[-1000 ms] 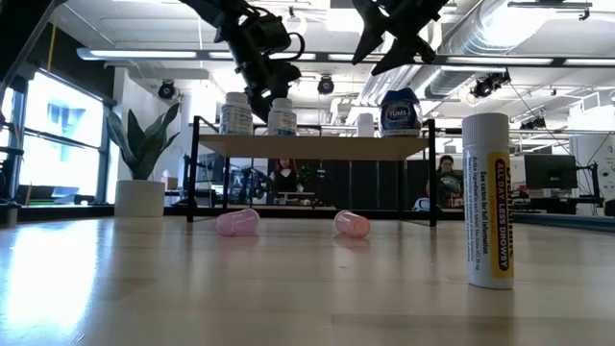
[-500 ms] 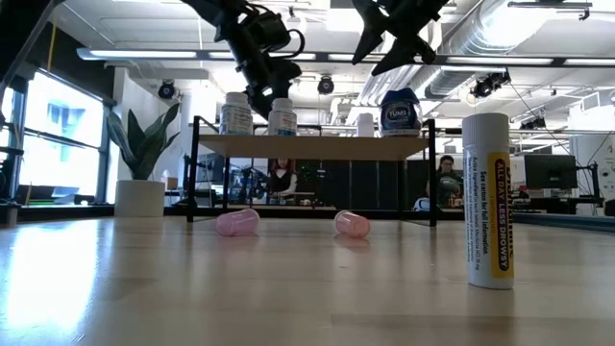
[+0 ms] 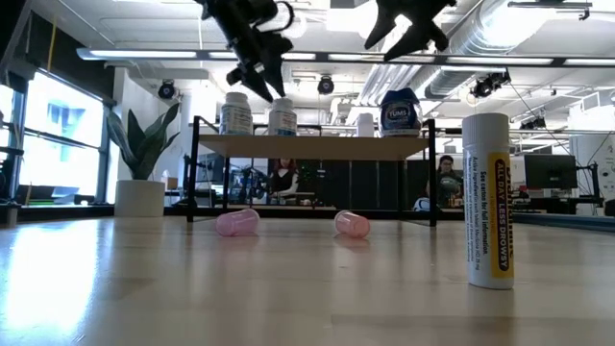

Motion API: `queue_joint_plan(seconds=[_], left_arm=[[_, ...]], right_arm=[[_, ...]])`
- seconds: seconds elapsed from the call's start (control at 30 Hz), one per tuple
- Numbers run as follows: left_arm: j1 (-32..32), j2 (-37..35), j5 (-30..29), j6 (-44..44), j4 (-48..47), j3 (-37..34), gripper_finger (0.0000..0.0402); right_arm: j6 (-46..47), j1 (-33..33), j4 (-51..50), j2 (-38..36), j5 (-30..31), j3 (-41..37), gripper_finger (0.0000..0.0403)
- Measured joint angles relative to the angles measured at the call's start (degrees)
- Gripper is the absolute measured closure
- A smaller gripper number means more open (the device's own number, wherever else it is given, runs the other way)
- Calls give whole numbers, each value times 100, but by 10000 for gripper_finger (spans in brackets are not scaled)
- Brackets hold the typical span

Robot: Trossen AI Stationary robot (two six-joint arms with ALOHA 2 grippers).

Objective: Pick and place medicine bottles onto shelf by color
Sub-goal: Put the orange pill bottle on the shelf

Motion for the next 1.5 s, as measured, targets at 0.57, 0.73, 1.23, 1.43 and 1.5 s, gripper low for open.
queue_joint_plan(seconds=[0.57,0.73,1.23,1.43,1.5], left_arm=[[-613,-1460,-1,-211,-282,0,197],[-842,-1723,-3,-371,-419,0,197],[-1747,-2073,-5,-464,-1070,-2,197],[-2434,-2275,-2,-665,-1154,-2,197],[-2678,-2360,-11,-753,-1244,-10,197]], right_arm=[[-151,0,-1035,-1249,-374,0,149],[-195,0,-1404,-1714,-434,101,116],[209,-585,-5344,-1064,-33,2465,88],[347,-1205,-6194,-874,-693,2465,88],[320,-1355,-6121,-842,-1012,2416,88]])
